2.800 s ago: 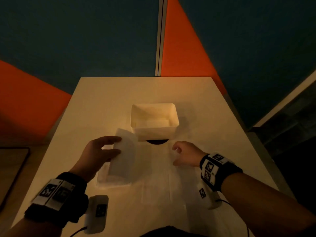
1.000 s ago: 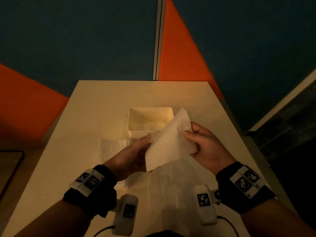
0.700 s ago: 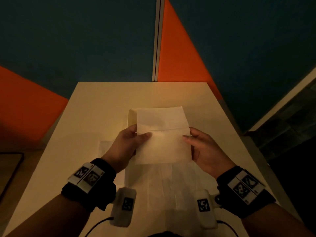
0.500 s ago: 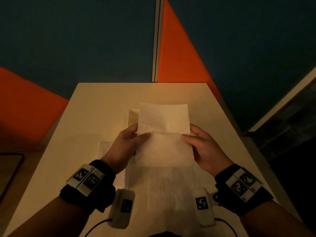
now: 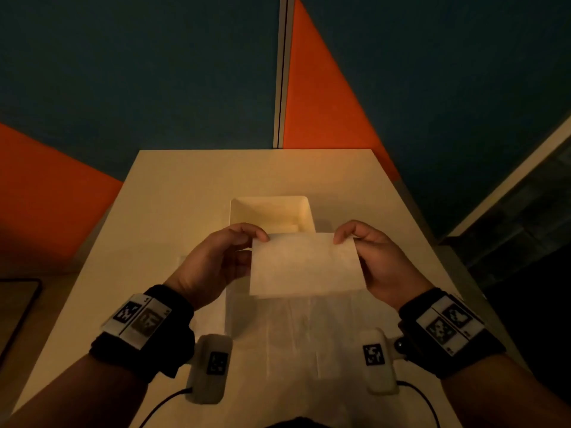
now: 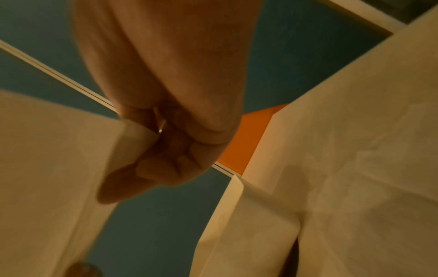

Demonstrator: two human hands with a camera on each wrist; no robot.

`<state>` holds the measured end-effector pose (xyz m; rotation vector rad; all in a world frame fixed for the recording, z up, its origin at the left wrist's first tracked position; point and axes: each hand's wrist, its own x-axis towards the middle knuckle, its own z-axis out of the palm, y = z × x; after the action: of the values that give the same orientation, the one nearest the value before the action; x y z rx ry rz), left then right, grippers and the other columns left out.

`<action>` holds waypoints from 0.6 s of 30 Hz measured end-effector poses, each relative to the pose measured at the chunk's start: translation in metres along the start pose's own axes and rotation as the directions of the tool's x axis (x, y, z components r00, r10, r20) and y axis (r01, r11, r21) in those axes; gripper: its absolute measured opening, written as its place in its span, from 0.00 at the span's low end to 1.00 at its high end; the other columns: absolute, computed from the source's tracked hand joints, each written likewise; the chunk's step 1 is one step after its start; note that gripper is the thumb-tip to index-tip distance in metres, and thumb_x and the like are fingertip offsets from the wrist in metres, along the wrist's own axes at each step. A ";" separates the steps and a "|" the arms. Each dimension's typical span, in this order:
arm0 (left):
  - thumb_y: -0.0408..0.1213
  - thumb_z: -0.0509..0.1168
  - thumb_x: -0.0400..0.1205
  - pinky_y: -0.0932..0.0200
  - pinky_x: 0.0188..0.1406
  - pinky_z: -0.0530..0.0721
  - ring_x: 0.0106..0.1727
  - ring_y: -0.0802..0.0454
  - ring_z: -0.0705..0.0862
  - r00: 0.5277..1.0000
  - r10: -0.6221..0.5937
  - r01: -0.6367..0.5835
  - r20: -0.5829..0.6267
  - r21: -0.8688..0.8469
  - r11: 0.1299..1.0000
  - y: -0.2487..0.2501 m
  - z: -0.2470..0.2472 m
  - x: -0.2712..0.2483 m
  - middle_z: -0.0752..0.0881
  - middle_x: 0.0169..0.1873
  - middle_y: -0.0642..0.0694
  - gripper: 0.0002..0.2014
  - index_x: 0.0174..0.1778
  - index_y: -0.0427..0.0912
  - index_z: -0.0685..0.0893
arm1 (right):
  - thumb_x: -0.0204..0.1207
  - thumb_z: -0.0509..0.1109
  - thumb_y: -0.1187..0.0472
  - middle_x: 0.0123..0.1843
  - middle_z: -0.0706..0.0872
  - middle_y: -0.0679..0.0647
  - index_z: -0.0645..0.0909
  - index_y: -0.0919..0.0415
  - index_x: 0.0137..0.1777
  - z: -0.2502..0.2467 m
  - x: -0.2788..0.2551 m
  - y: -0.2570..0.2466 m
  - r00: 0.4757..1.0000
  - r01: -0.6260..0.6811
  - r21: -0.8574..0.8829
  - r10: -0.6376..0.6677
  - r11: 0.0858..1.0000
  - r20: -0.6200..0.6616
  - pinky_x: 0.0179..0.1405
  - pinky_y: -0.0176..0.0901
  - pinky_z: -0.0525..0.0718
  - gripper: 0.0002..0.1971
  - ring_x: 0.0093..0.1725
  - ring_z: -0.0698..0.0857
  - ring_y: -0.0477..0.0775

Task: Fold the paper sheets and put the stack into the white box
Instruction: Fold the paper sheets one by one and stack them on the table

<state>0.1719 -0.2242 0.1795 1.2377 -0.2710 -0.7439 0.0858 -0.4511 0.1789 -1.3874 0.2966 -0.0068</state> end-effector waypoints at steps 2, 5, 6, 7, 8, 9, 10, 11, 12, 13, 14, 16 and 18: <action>0.43 0.63 0.69 0.61 0.37 0.85 0.39 0.48 0.84 0.998 -0.004 0.001 0.069 0.037 0.999 0.003 -0.002 0.000 0.86 0.38 0.44 0.11 0.37 0.42 0.87 | 0.74 0.62 0.71 0.38 0.82 0.54 0.82 0.52 0.29 -0.002 0.000 -0.005 0.998 0.010 -0.067 -0.005 0.998 0.066 0.27 0.42 0.72 0.17 0.36 0.79 0.55; 0.44 0.69 0.63 0.61 0.42 0.84 0.43 0.49 0.84 0.985 -0.035 0.007 0.169 0.161 0.987 0.005 0.000 0.004 0.88 0.41 0.44 0.14 0.40 0.42 0.90 | 0.76 0.63 0.71 0.37 0.83 0.52 0.82 0.52 0.28 -0.001 0.003 -0.013 0.978 0.005 -0.184 0.033 0.983 0.206 0.29 0.42 0.76 0.19 0.37 0.80 0.53; 0.43 0.70 0.64 0.60 0.45 0.84 0.45 0.48 0.85 0.977 -0.052 0.013 0.205 0.184 0.983 0.005 0.002 0.005 0.88 0.43 0.43 0.13 0.41 0.43 0.91 | 0.77 0.61 0.73 0.35 0.84 0.50 0.82 0.52 0.27 0.000 0.004 -0.015 0.966 0.008 -0.199 0.043 0.980 0.254 0.29 0.39 0.78 0.22 0.36 0.81 0.51; 0.43 0.71 0.65 0.57 0.50 0.84 0.47 0.47 0.84 0.969 -0.068 0.018 0.238 0.208 0.978 0.005 0.005 0.006 0.88 0.45 0.41 0.13 0.42 0.44 0.91 | 0.77 0.61 0.75 0.34 0.84 0.49 0.83 0.51 0.27 0.003 0.006 -0.017 0.952 0.019 -0.209 0.046 0.978 0.301 0.29 0.36 0.79 0.23 0.36 0.81 0.50; 0.43 0.71 0.65 0.53 0.53 0.81 0.48 0.44 0.83 0.960 -0.084 0.020 0.267 0.234 0.972 0.005 0.008 0.006 0.87 0.46 0.39 0.13 0.44 0.46 0.92 | 0.76 0.62 0.74 0.34 0.84 0.48 0.84 0.51 0.27 0.006 0.008 -0.019 0.936 0.037 -0.221 0.044 0.975 0.350 0.31 0.34 0.79 0.22 0.35 0.81 0.48; 0.42 0.71 0.66 0.51 0.55 0.79 0.50 0.42 0.82 0.951 -0.095 0.018 0.293 0.255 0.967 0.004 0.011 0.006 0.87 0.47 0.39 0.13 0.45 0.48 0.92 | 0.73 0.64 0.73 0.34 0.85 0.48 0.84 0.51 0.28 0.010 0.009 -0.020 0.919 0.056 -0.240 0.044 0.969 0.391 0.33 0.34 0.80 0.19 0.36 0.81 0.47; 0.41 0.71 0.67 0.53 0.56 0.80 0.51 0.44 0.83 0.944 -0.099 0.013 0.314 0.263 0.965 0.004 0.014 0.006 0.88 0.48 0.41 0.13 0.46 0.49 0.92 | 0.72 0.65 0.72 0.35 0.85 0.48 0.85 0.51 0.28 0.012 0.011 -0.021 0.905 0.069 -0.262 0.050 0.963 0.422 0.36 0.34 0.81 0.18 0.36 0.82 0.47; 0.37 0.72 0.68 0.57 0.56 0.81 0.52 0.47 0.85 0.936 -0.100 0.008 0.338 0.263 0.965 0.004 0.016 0.005 0.89 0.49 0.43 0.12 0.47 0.48 0.92 | 0.73 0.64 0.74 0.35 0.85 0.48 0.85 0.50 0.29 0.015 0.012 -0.022 0.895 0.073 -0.283 0.063 0.956 0.442 0.38 0.35 0.81 0.19 0.37 0.82 0.46; 0.32 0.73 0.69 0.61 0.54 0.82 0.53 0.50 0.86 0.928 -0.104 0.007 0.358 0.262 0.965 0.003 0.018 0.005 0.90 0.50 0.45 0.12 0.48 0.47 0.91 | 0.75 0.63 0.76 0.35 0.86 0.47 0.85 0.50 0.29 0.016 0.014 -0.021 0.888 0.071 -0.305 0.080 0.950 0.454 0.39 0.35 0.82 0.22 0.37 0.83 0.45; 0.28 0.73 0.71 0.62 0.53 0.83 0.53 0.52 0.87 0.924 -0.109 0.008 0.367 0.265 0.964 0.003 0.018 0.005 0.90 0.51 0.45 0.13 0.48 0.46 0.91 | 0.76 0.62 0.77 0.35 0.86 0.47 0.85 0.49 0.29 0.016 0.014 -0.022 0.883 0.065 -0.322 0.096 0.945 0.459 0.40 0.36 0.82 0.24 0.37 0.83 0.45; 0.26 0.72 0.71 0.62 0.52 0.83 0.53 0.52 0.87 0.925 -0.107 0.006 0.365 0.266 0.964 0.002 0.018 0.004 0.90 0.50 0.45 0.13 0.47 0.46 0.92 | 0.76 0.61 0.77 0.37 0.87 0.48 0.86 0.49 0.32 0.015 0.015 -0.022 0.880 0.059 -0.334 0.109 0.941 0.462 0.39 0.37 0.82 0.24 0.38 0.83 0.47; 0.25 0.71 0.70 0.60 0.51 0.84 0.52 0.51 0.87 0.944 -0.086 0.002 0.318 0.257 0.966 0.001 0.014 0.003 0.90 0.49 0.45 0.13 0.44 0.46 0.92 | 0.78 0.61 0.74 0.43 0.87 0.56 0.85 0.50 0.45 0.011 0.015 -0.026 0.882 0.018 -0.326 0.139 0.945 0.450 0.39 0.41 0.82 0.18 0.41 0.82 0.56; 0.31 0.78 0.66 0.59 0.49 0.85 0.53 0.50 0.87 0.970 -0.057 0.004 0.237 0.219 0.976 -0.001 0.005 0.000 0.90 0.50 0.44 0.10 0.42 0.44 0.92 | 0.80 0.61 0.70 0.45 0.88 0.58 0.79 0.55 0.58 0.000 0.019 -0.028 0.922 -0.060 -0.278 0.160 0.959 0.352 0.39 0.43 0.82 0.13 0.42 0.84 0.57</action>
<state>0.1684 -0.2283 0.1805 1.3596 -0.5465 -0.9120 0.1089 -0.4594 0.2019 -1.5989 0.0574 0.4002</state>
